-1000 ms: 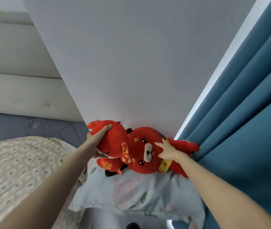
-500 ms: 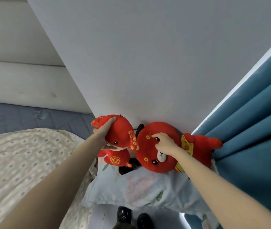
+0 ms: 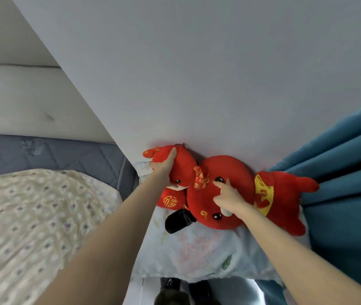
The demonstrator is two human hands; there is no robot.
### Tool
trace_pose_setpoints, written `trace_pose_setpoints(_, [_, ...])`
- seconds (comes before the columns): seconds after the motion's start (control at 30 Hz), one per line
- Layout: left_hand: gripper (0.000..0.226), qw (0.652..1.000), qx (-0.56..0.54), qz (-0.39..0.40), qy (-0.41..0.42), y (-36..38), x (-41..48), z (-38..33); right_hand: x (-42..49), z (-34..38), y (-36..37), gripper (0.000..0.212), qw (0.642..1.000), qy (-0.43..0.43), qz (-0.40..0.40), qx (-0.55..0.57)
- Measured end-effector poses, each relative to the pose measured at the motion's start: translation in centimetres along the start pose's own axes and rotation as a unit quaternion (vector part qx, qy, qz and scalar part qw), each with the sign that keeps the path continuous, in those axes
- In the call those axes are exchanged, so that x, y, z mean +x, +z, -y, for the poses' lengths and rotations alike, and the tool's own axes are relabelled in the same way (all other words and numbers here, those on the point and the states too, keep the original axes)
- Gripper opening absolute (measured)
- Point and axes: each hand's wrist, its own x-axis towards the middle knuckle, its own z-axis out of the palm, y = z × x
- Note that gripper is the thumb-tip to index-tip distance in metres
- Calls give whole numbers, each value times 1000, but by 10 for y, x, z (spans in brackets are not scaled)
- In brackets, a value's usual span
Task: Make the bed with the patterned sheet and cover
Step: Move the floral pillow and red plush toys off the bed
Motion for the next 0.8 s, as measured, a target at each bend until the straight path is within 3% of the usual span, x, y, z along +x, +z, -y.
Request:
trace_pose_setpoints(0.13, [88, 998, -46, 23, -26, -7, -5, -2, -11, 7, -6, 58, 1000, 16, -25, -8])
trace_pose_setpoints(0.27, [71, 999, 22, 38, -7, -24, -11, 3, -31, 22, -18, 45, 995, 1, -93, -30])
trace_pose_setpoints(0.4, [56, 994, 80, 67, 31, -52, -34, 3, -59, 47, -26, 37, 984, -80, -131, -95])
trace_pose_setpoints(0.5, [38, 993, 53, 83, 70, -77, -61, 2, -81, 67, -28, 37, 972, -147, -126, -134])
trace_pose_setpoints(0.8, [20, 978, -77, -37, 191, -190, -151, 37, -153, 123, -7, 29, 927, -314, -87, -184])
